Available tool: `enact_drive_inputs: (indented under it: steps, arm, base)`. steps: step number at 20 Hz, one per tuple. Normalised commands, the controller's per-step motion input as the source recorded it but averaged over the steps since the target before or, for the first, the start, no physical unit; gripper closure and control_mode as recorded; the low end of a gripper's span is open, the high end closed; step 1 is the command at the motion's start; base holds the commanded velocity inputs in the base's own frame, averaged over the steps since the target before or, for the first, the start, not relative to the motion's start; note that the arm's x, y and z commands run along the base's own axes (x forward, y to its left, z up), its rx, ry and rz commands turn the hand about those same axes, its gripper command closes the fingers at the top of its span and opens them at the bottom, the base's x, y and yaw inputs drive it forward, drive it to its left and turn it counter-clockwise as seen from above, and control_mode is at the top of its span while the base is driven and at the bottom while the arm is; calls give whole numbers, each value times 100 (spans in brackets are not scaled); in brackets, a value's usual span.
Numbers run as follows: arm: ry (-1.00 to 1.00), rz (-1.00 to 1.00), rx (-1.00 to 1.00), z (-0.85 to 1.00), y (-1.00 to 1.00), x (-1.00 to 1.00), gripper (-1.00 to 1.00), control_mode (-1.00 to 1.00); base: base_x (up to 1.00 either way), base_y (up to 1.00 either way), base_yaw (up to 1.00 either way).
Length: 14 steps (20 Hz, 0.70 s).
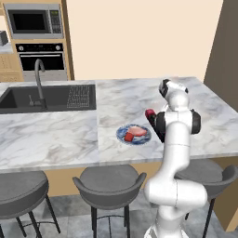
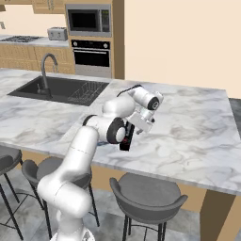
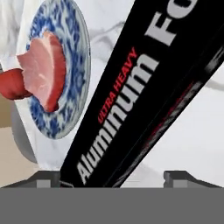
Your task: Retrieve the tupperware and aluminum foil from the cabinet and place them on the dining counter near the plate with steak and bell pepper to prepare for storing leftovers.
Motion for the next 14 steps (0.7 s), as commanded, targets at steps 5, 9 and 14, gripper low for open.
enact_drive_inputs:
  steps: [5,9,14]
  arm:
    - [-55,-14,-37,0,76,-58,-100,-100]
    - [-61,-24,-33,0,51,-78,-100,-100]
    - [-71,-33,-26,14,30,-100,-100,-100]
  base:
    - [0,0,0]
    - [0,0,0]
    - [0,0,0]
